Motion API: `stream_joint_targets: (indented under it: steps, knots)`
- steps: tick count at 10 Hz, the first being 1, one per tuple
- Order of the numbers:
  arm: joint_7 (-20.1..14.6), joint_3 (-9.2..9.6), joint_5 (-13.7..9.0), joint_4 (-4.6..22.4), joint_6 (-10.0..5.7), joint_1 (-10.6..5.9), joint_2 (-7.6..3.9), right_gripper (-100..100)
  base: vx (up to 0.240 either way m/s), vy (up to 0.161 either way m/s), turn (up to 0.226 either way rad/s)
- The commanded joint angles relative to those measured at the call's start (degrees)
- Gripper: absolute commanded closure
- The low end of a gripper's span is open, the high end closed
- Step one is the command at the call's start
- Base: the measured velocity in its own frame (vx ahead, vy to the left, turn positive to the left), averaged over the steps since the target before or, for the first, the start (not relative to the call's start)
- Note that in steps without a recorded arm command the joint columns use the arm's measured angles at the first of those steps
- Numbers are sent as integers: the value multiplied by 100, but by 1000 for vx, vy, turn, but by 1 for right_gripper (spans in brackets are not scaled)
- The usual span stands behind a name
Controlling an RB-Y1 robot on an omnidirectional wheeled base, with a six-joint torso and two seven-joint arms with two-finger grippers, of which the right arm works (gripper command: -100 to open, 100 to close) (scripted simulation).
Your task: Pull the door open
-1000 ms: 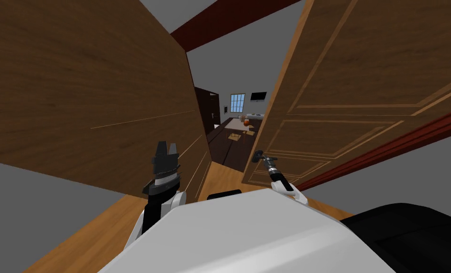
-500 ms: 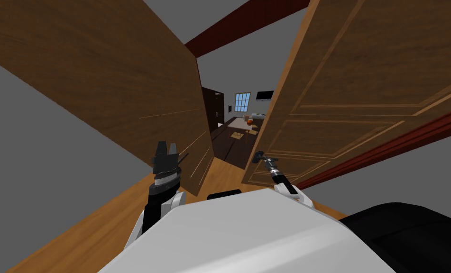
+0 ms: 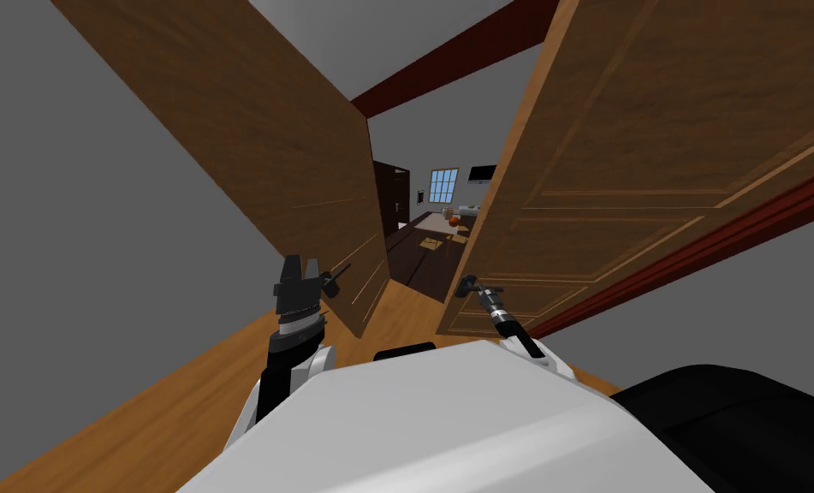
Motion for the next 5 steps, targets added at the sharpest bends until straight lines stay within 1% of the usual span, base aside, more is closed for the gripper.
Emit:
stream_joint_targets:
  steps: [1,2,3,4,5]
  knots:
    - [-56,47,-3,-4,-103,37,-66,100,-231,-65,151]
    - [-115,94,-10,-3,-200,100,-147,100,-248,-79,186]
    - [-156,127,-15,-2,-269,145,-204,100,-251,-77,186]
    - [-218,177,-22,0,-372,212,-290,100,-262,-36,168]
    - [-257,208,-27,1,-436,254,-344,100,-231,-42,131]
